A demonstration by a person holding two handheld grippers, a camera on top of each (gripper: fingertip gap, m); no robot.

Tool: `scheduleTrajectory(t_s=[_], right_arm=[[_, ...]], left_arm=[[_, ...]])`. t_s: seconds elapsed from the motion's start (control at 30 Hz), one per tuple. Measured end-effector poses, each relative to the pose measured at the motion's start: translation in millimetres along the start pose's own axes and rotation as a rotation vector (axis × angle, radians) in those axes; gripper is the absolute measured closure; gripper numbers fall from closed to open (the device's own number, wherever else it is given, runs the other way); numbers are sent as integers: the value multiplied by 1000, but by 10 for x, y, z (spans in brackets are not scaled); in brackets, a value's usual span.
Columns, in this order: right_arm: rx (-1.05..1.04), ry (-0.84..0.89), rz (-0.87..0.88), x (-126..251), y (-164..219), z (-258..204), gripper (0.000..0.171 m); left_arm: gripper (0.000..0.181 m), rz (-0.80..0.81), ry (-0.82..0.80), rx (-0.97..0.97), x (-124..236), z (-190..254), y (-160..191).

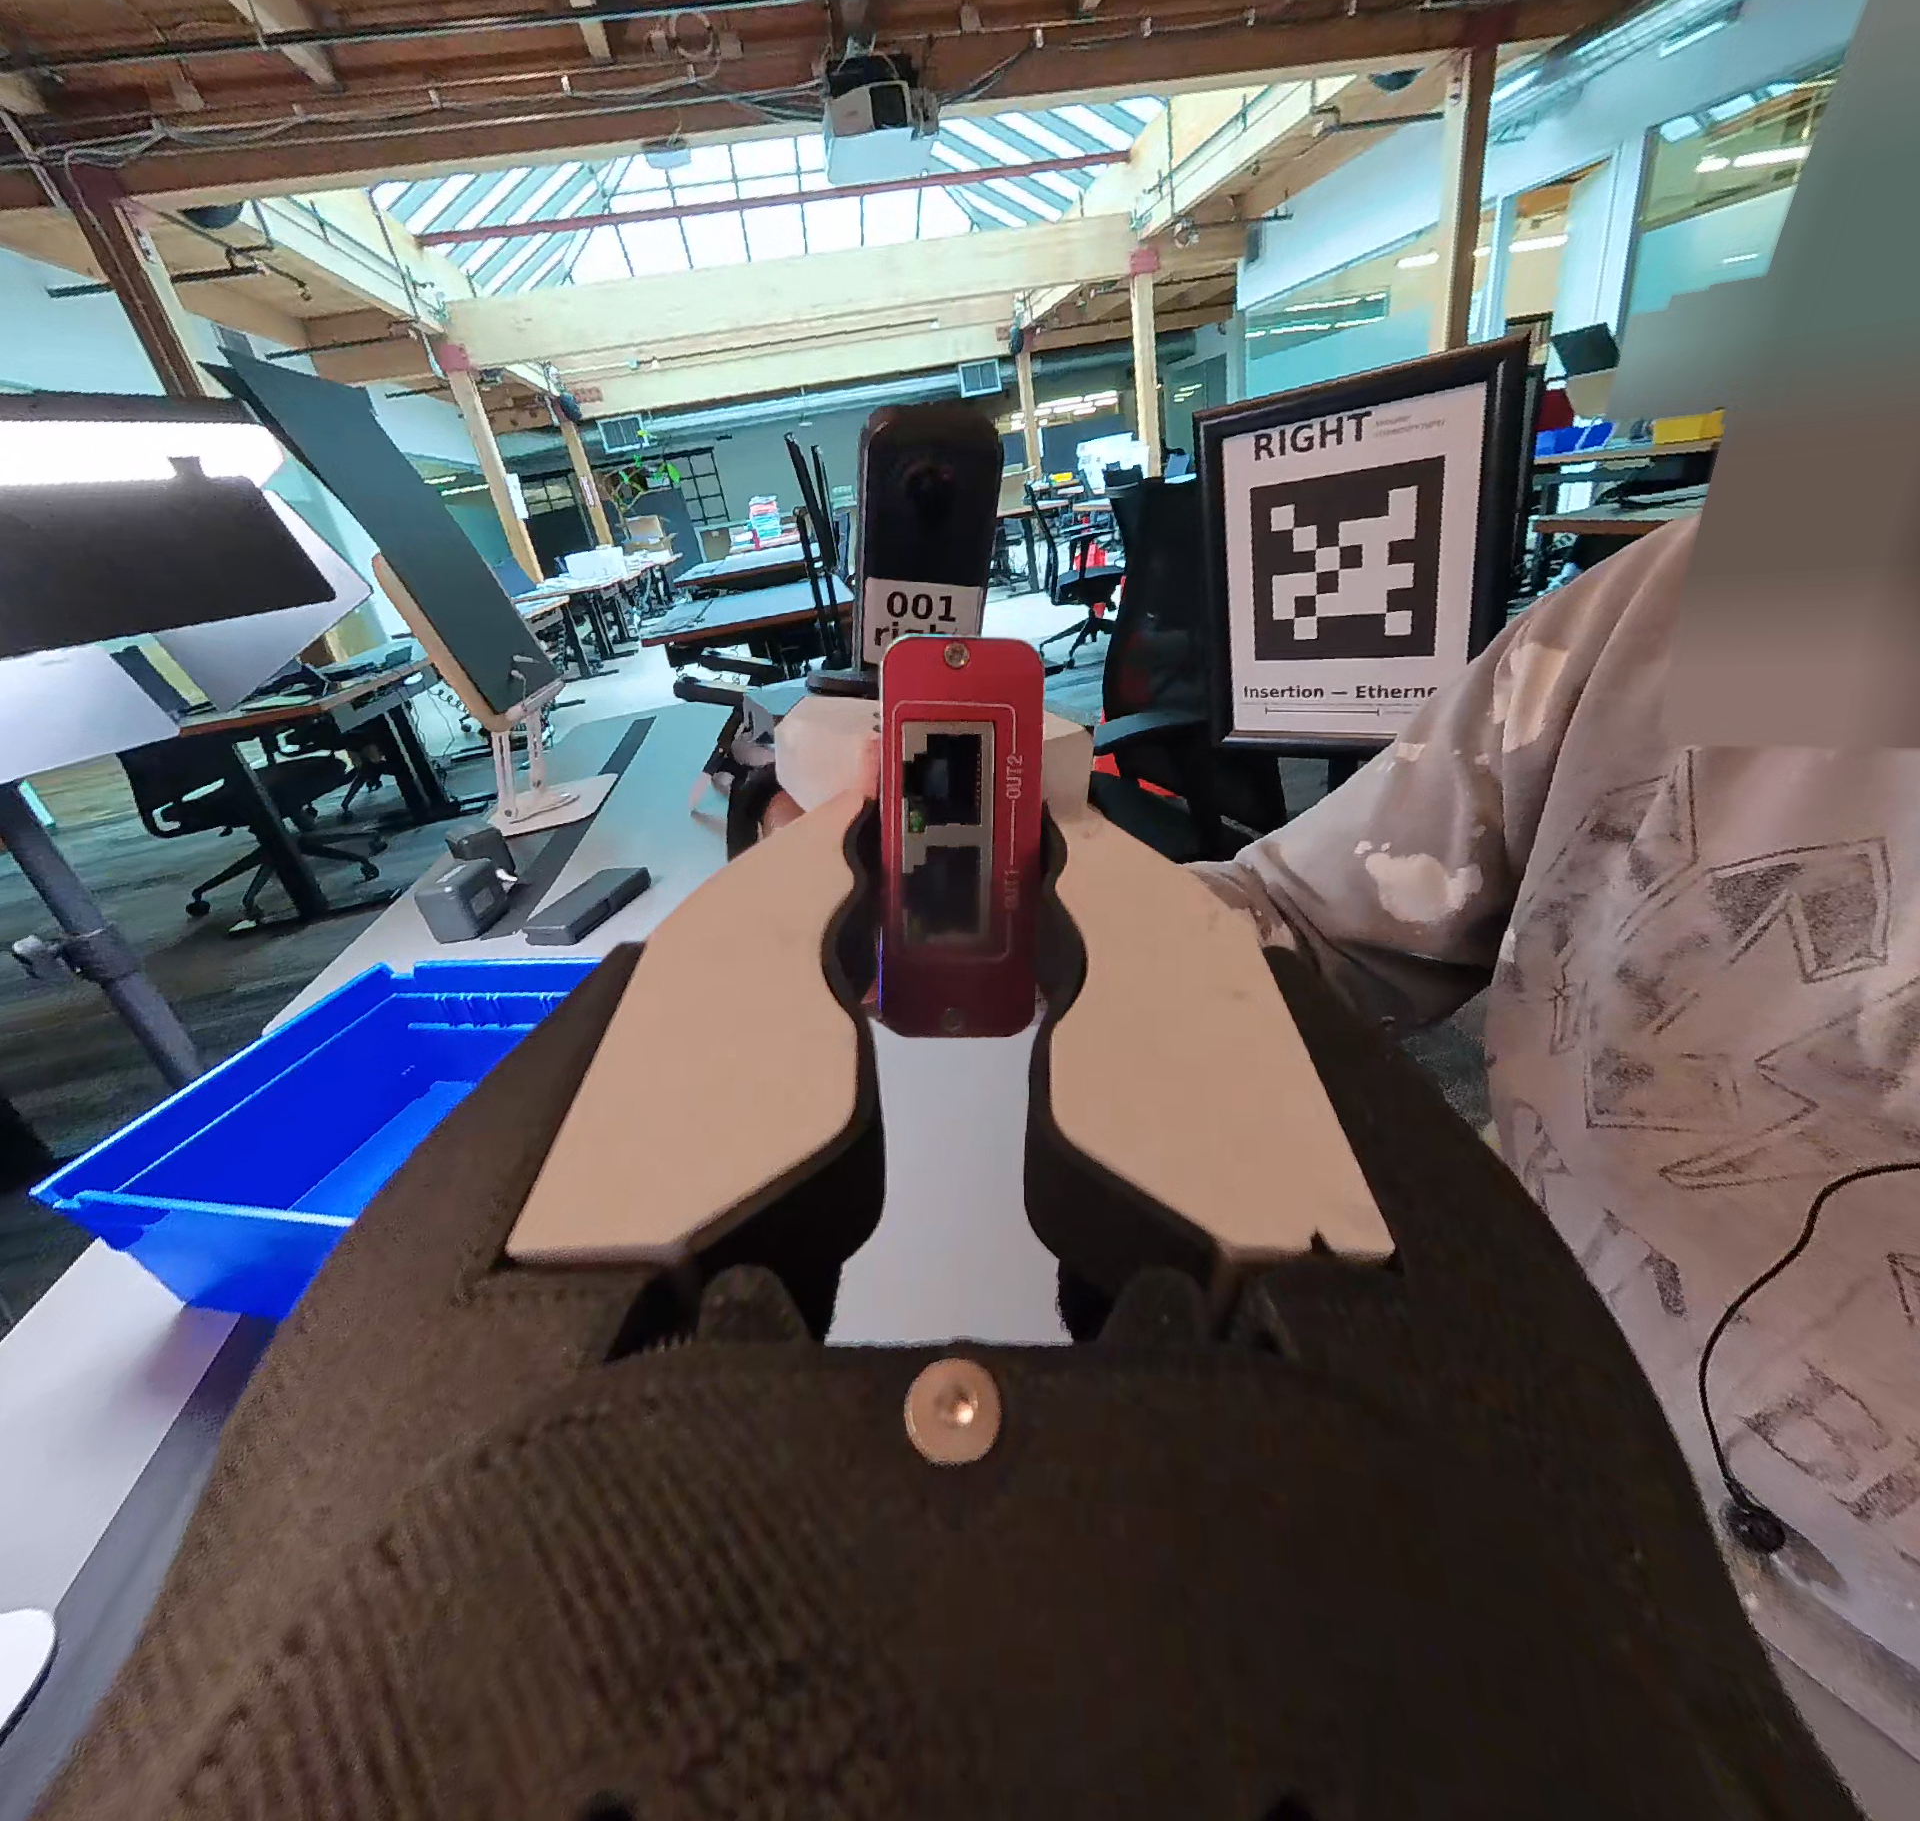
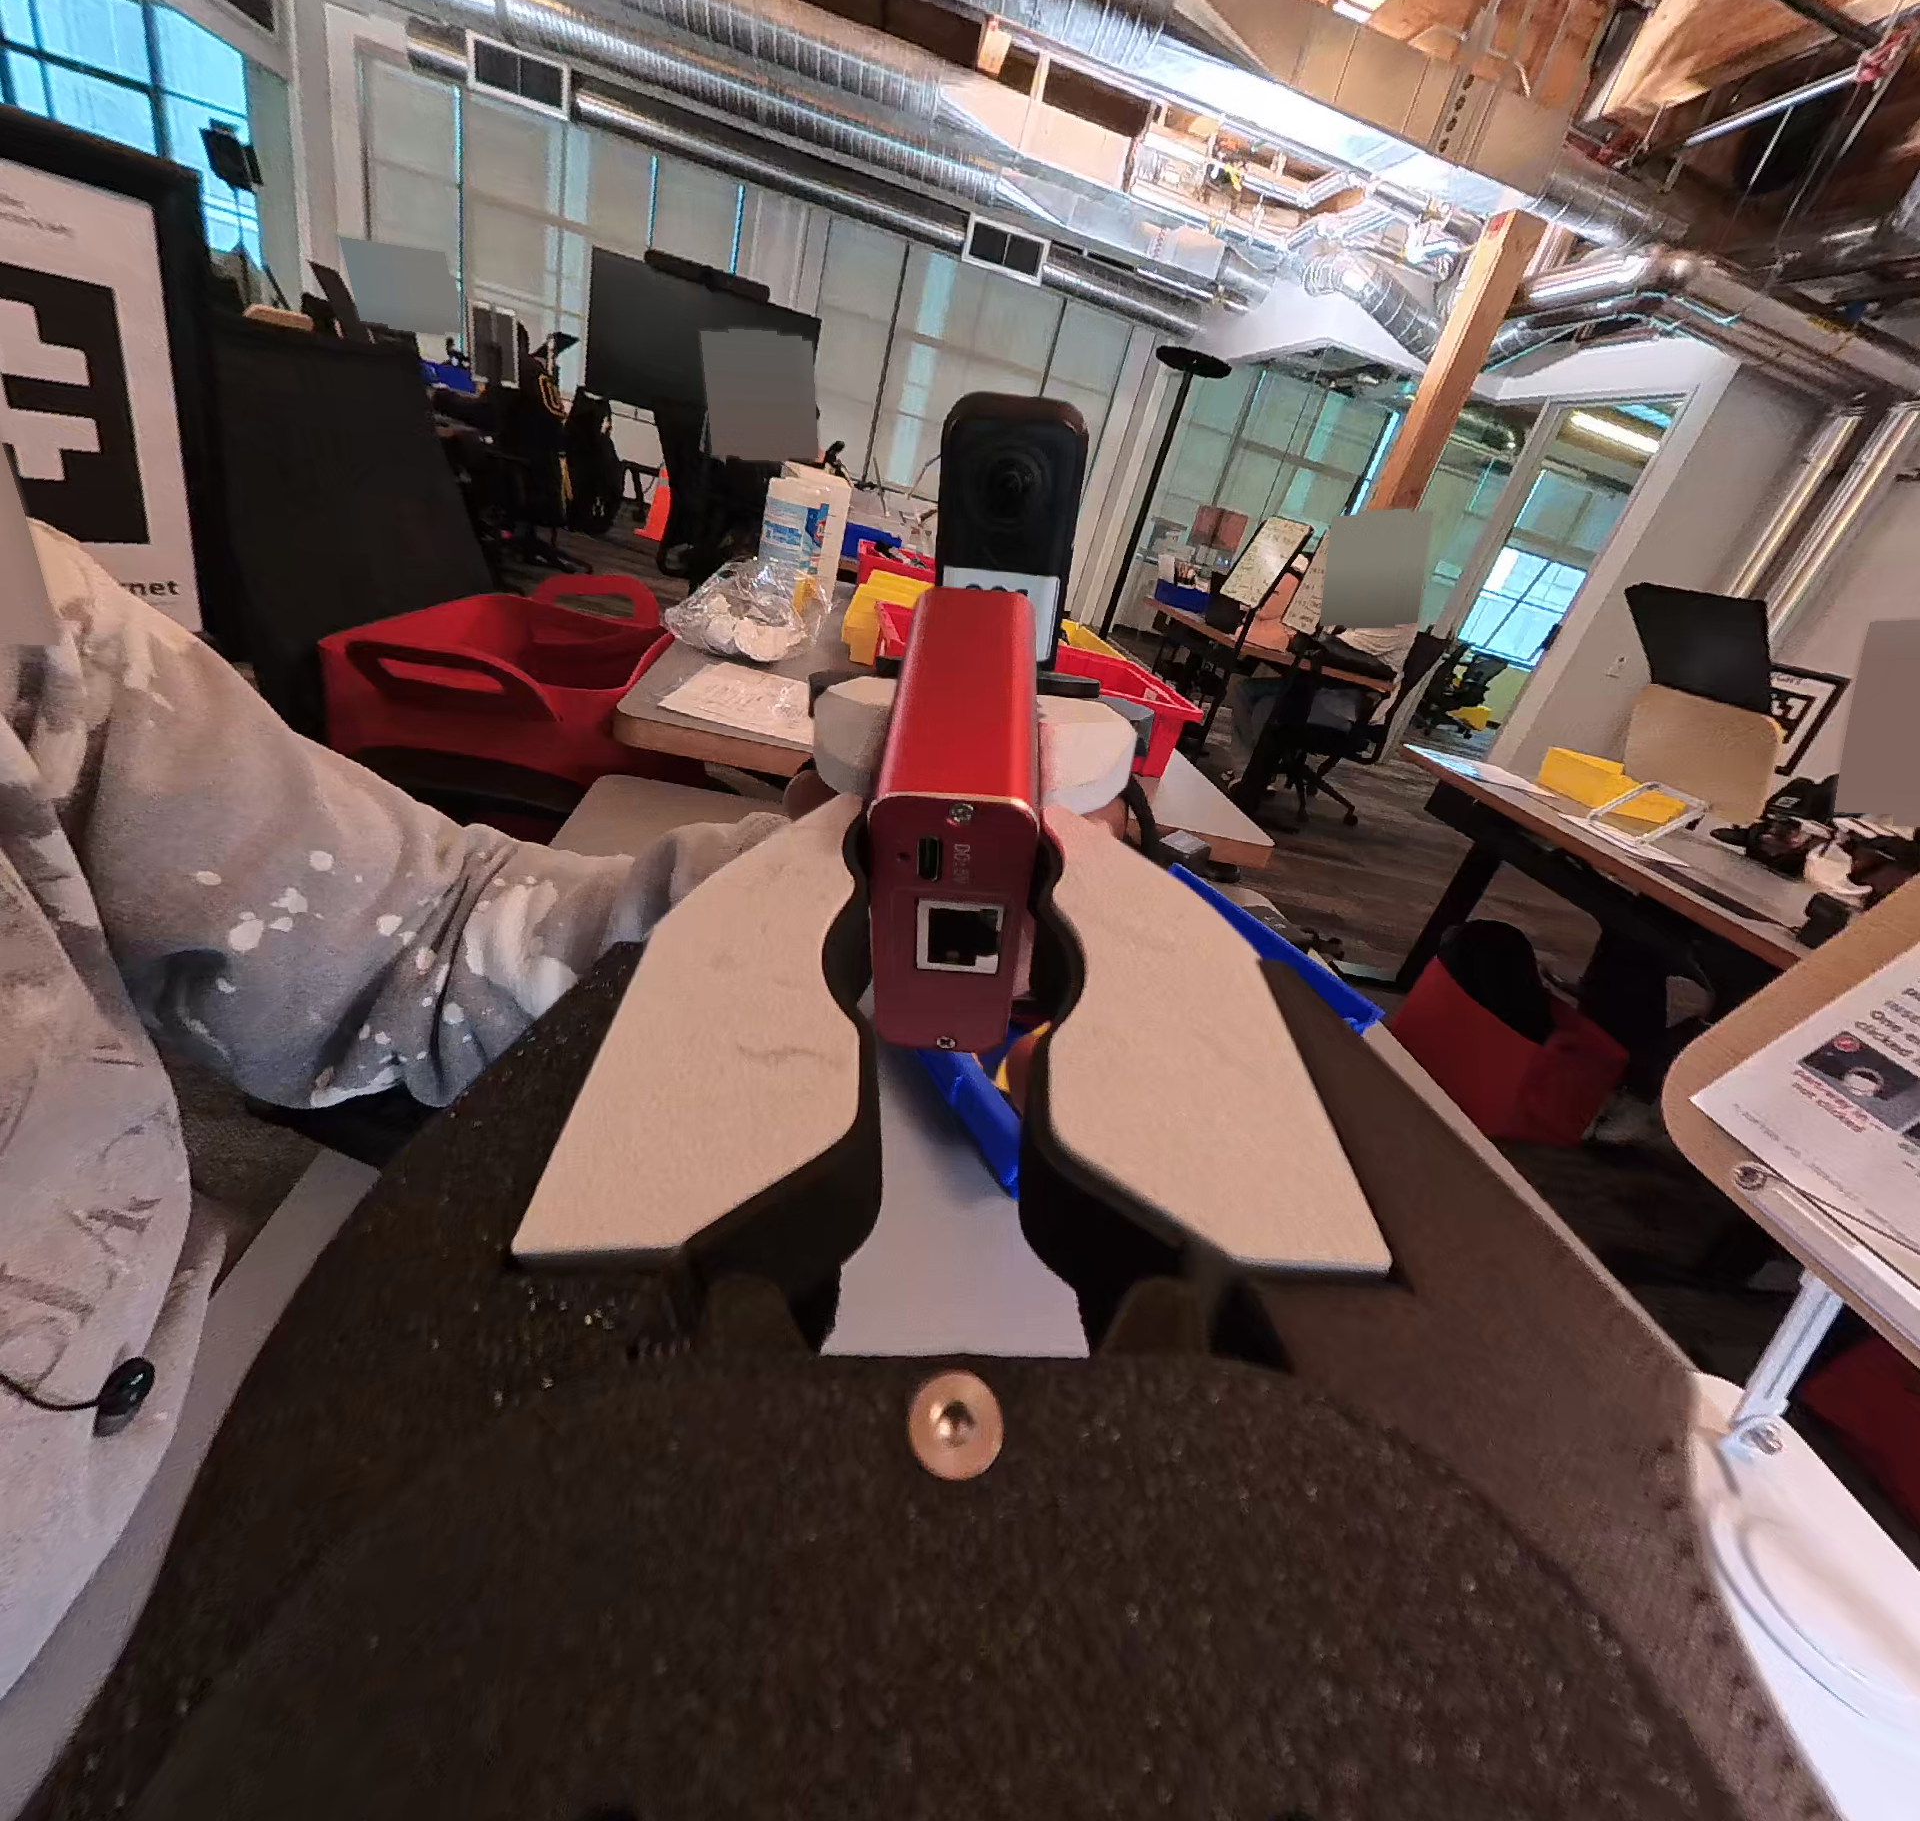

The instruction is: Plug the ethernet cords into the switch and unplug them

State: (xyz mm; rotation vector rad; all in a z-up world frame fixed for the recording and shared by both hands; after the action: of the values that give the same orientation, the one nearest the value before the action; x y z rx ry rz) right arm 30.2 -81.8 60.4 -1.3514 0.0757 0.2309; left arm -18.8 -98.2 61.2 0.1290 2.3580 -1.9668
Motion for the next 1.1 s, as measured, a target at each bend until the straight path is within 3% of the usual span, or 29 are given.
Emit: scheduleTrajectory(t_s=[0.27,0.37,0.47,0.67,0.83,1.0,1.1], right_arm=[[166,110,-42,72,-39,76,145],[275,125,-83,50,-18,5,145],[363,105,-107,13,8,-109,145],[387,33,-84,30,-6,-232,145],[526,55,-201,28,139,-230,145],[575,69,-244,-17,202,-254,133],[588,70,-247,-47,220,-278,137]], left_arm=[[147,-1,-85,32,185,-32,-142],[142,-95,-69,24,163,20,-68],[140,-190,-68,-28,97,58,21],[153,-371,-76,-208,18,180,96],[154,-515,-143,-372,28,219,109],[154,-507,-114,-408,-3,286,74],[154,-540,-130,-410,-19,265,107]])
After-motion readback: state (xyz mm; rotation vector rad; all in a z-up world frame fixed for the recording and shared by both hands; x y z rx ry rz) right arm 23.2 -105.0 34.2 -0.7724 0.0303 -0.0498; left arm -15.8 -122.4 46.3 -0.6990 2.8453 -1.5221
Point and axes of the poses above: each gripper's, where its closed fingertips meet, x back along the fingers, y out of its underside, z = x × y across the jaws, the point moved 3 cm from there along x, back along the fingers, and after that the axes turned 12 degrees about y, right-handed, at the moved point
